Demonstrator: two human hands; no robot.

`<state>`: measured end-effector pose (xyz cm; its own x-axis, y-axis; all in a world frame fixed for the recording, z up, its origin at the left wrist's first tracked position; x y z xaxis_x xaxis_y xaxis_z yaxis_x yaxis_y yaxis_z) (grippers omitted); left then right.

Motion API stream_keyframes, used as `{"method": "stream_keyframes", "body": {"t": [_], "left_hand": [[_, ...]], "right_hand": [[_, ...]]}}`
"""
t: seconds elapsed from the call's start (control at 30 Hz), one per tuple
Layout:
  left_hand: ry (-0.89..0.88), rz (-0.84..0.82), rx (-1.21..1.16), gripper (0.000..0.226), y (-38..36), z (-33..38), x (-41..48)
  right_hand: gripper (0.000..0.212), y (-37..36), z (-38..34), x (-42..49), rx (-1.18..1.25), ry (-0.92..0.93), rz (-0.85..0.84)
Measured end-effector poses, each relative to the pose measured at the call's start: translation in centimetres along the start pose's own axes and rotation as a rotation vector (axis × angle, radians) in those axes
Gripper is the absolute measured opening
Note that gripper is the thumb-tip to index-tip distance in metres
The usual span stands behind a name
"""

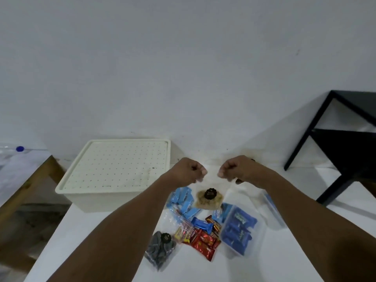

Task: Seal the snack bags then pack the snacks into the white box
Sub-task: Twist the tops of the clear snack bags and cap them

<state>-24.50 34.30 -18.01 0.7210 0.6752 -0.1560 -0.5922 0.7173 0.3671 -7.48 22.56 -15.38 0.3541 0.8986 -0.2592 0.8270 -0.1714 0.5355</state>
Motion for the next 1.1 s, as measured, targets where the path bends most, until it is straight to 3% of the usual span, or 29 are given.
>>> {"method": "stream_keyframes", "body": {"t": [0.2,0.37,0.57,0.77,0.87,1.1], "left_hand": [[0.019,0.068,-0.154,0.019,-0.2,1.1,1.9],[0.069,0.128,-0.397,0.028,-0.4,0.5,1.6],[0.041,0.124,-0.455,0.017,-0.8,1.6,1.4],[0.025,0.101,-0.457,0.032,-0.7,2.6,0.9],[-0.037,0.146,-0.434,0.029,-0.5,3.6,0.7],[-0.025,0.157,-0.624,0.025,-0.3,5.0,0.0]], "right_hand": [[0.024,2.7,0.5,-0.4,0.176,0.058,0.147],[0.015,2.4,1.1,-0.4,0.282,0.074,0.202],[0.02,0.5,1.1,-0.4,0.468,0.062,0.243],[0.018,0.3,-1.1,-0.9,0.467,0.148,0.317],[0.021,0.5,-2.0,-1.2,0.509,0.151,0.308],[0.029,1.4,-1.4,-2.4,0.684,0.117,0.432]]}}
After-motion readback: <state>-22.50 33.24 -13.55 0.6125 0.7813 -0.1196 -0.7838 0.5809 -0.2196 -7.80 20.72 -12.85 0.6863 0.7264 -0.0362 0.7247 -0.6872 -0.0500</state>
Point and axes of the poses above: each hand's wrist, its own x-axis towards the middle knuckle, its own y-axis out of the back of the hand, z = x × y, the point moved 4 cm from there along x, towards the middle knuckle, and after that the axes turned 6 degrees about z, right-handed, at the moved point
